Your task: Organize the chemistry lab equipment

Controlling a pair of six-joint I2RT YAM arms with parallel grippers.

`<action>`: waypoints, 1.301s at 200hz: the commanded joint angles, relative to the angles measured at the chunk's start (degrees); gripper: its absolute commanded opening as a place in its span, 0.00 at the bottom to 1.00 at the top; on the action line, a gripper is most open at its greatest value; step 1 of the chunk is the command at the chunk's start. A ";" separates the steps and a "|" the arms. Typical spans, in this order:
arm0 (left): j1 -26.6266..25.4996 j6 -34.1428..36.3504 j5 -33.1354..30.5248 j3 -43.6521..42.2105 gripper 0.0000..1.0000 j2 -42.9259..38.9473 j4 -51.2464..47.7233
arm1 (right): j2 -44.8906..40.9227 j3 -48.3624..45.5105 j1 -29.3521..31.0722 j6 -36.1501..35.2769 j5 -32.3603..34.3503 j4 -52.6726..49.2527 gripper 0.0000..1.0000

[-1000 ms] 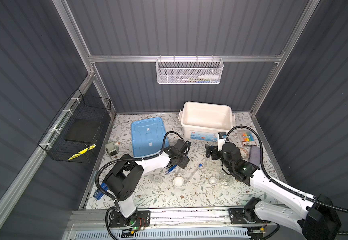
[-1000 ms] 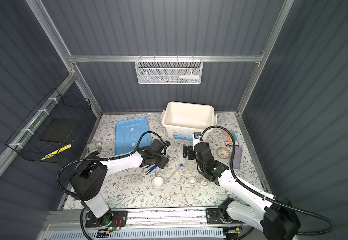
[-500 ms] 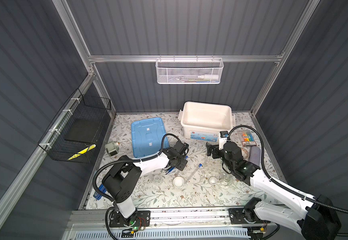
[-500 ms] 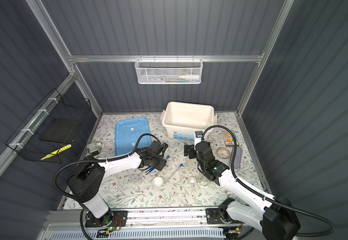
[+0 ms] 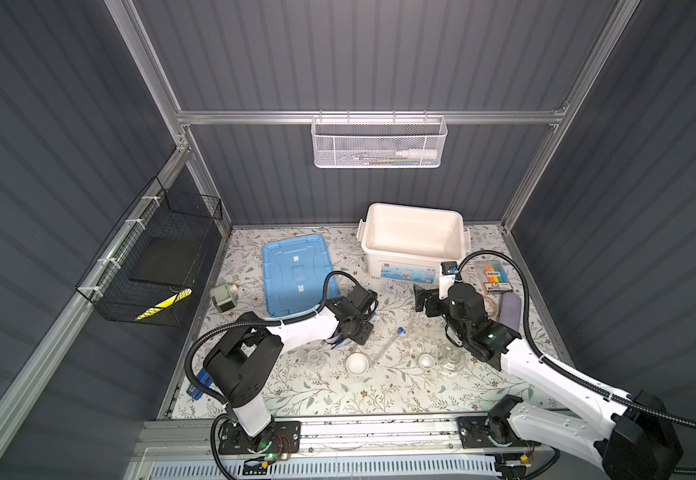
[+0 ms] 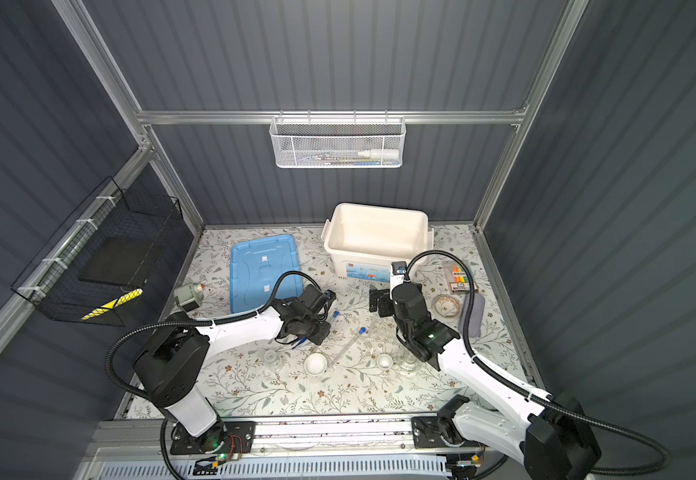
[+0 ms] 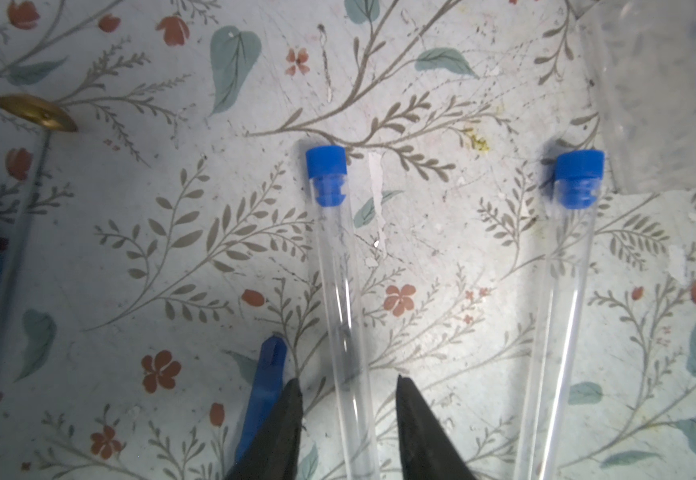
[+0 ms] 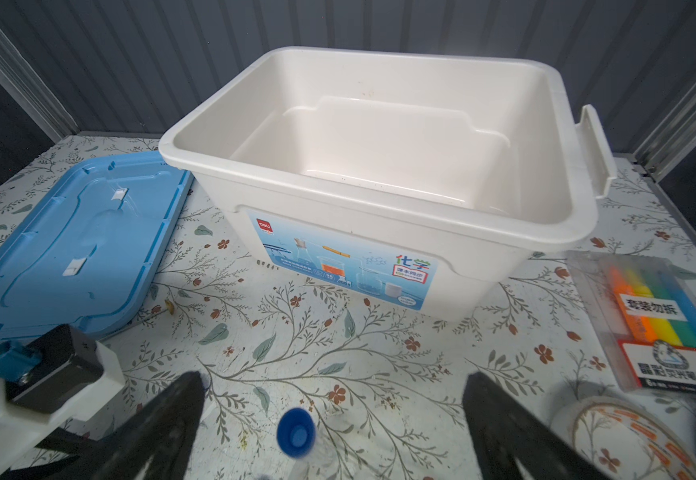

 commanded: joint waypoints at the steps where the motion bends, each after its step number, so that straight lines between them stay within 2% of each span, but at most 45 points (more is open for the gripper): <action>1: -0.37 -0.50 1.56 -0.98 0.38 -0.10 -1.39 | -1.07 0.42 -0.32 0.37 0.86 0.03 0.99; 173: -0.45 0.29 3.15 -0.28 0.26 3.86 -1.53 | -3.03 -0.85 -0.92 3.89 4.36 -0.76 0.99; 260: -0.50 0.63 3.84 0.42 0.17 5.64 -0.28 | -4.96 -0.94 -4.74 7.40 -1.59 -2.72 0.99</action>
